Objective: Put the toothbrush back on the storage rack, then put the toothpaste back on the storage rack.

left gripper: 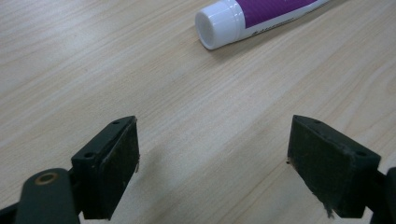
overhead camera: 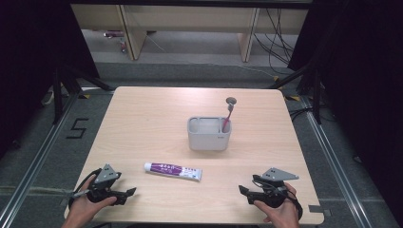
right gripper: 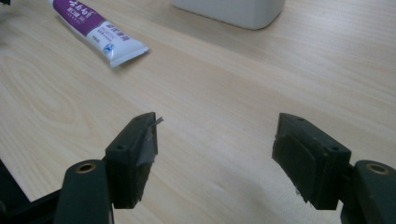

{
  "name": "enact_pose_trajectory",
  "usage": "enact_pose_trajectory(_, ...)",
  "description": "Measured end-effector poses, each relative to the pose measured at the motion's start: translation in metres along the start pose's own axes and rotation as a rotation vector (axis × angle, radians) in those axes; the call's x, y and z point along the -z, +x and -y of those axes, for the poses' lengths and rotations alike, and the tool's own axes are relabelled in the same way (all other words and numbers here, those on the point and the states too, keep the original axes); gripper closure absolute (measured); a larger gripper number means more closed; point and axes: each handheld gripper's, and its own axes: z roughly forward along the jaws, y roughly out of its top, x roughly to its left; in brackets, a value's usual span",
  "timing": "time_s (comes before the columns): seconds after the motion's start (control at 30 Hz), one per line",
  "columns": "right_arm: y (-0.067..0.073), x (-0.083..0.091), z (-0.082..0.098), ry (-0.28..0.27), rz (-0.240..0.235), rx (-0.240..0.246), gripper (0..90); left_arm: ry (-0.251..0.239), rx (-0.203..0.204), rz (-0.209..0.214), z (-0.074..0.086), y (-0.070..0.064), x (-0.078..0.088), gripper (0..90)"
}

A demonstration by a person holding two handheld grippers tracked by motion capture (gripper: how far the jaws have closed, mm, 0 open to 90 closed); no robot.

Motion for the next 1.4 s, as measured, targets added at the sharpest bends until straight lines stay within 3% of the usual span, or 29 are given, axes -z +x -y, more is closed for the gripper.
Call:
enact_pose_trajectory(0.03, 0.000, 0.000, 0.000, 0.000, 0.000, 0.000, 30.9, 0.013, -0.015, 0.004, 0.000, 0.001, 0.001, 16.3)
enact_pose_trajectory(0.07, 0.004, 0.001, 0.002, 0.007, -0.011, -0.038, 30.9, 0.011, -0.012, 0.003, 0.000, 0.001, 0.001, 16.3)
enact_pose_trajectory(0.1, 0.003, 0.002, 0.005, 0.000, -0.016, -0.005, 30.9, 0.016, -0.011, 0.003, 0.000, 0.001, 0.001, 16.3)
enact_pose_trajectory(0.13, 0.003, 0.002, 0.005, 0.000, -0.016, -0.005, 30.9, 0.010, -0.003, 0.007, 0.000, 0.000, 0.001, 16.3)
enact_pose_trajectory(0.2, 0.008, 0.004, 0.008, 0.011, -0.014, -0.044, 30.9, 0.002, -0.002, 0.004, 0.001, 0.000, 0.000, 16.3)
enact_pose_trajectory(0.23, 0.007, 0.004, 0.009, 0.000, -0.015, -0.021, 30.9, 0.004, -0.002, 0.006, 0.000, 0.000, 0.000, 16.3)
enact_pose_trajectory(0.4, 0.010, 0.006, 0.018, 0.004, -0.006, 0.007, 30.6, 0.002, -0.007, 0.007, -0.001, -0.001, 0.001, 16.2)
enact_pose_trajectory(0.43, 0.012, 0.008, 0.020, 0.021, -0.007, -0.014, 30.6, 0.010, -0.012, 0.006, -0.001, -0.001, 0.001, 16.2)
enact_pose_trajectory(0.6, 0.012, 0.009, 0.031, 0.021, -0.017, -0.003, 29.9, 0.002, -0.003, 0.009, -0.003, -0.001, -0.001, 16.1)
enact_pose_trajectory(0.7, 0.014, 0.014, 0.034, 0.027, -0.007, -0.025, 29.6, 0.004, 0.002, 0.007, -0.003, -0.001, -0.001, 16.1)
enact_pose_trajectory(0.83, 0.011, 0.016, 0.037, 0.005, -0.008, -0.002, 29.3, 0.008, -0.005, 0.010, -0.002, -0.001, -0.002, 16.1)
enact_pose_trajectory(0.97, 0.013, 0.018, 0.039, 0.022, 0.010, -0.013, 29.2, 0.016, -0.011, 0.018, -0.003, -0.001, -0.001, 16.1)
enact_pose_trajectory(1.0, 0.014, 0.018, 0.040, 0.024, 0.005, -0.027, 29.2, 0.008, -0.017, 0.012, -0.003, -0.002, -0.002, 16.1)
enact_pose_trajectory(1.07, 0.012, 0.018, 0.041, 0.010, 0.011, -0.002, 29.2, 0.002, -0.012, 0.016, -0.003, -0.003, -0.002, 16.1)
enact_pose_trajectory(1.17, 0.013, 0.018, 0.042, 0.013, 0.007, -0.028, 29.2, -0.004, -0.011, 0.014, -0.004, -0.003, -0.002, 16.0)
enact_pose_trajectory(1.23, 0.012, 0.019, 0.042, 0.015, 0.018, -0.004, 29.2, -0.012, -0.007, 0.019, -0.007, -0.005, -0.001, 15.9)
enact_pose_trajectory(1.4, 0.013, 0.019, 0.043, 0.016, 0.015, -0.014, 29.2, -0.027, -0.034, 0.043, -0.014, -0.009, -0.003, 15.0)
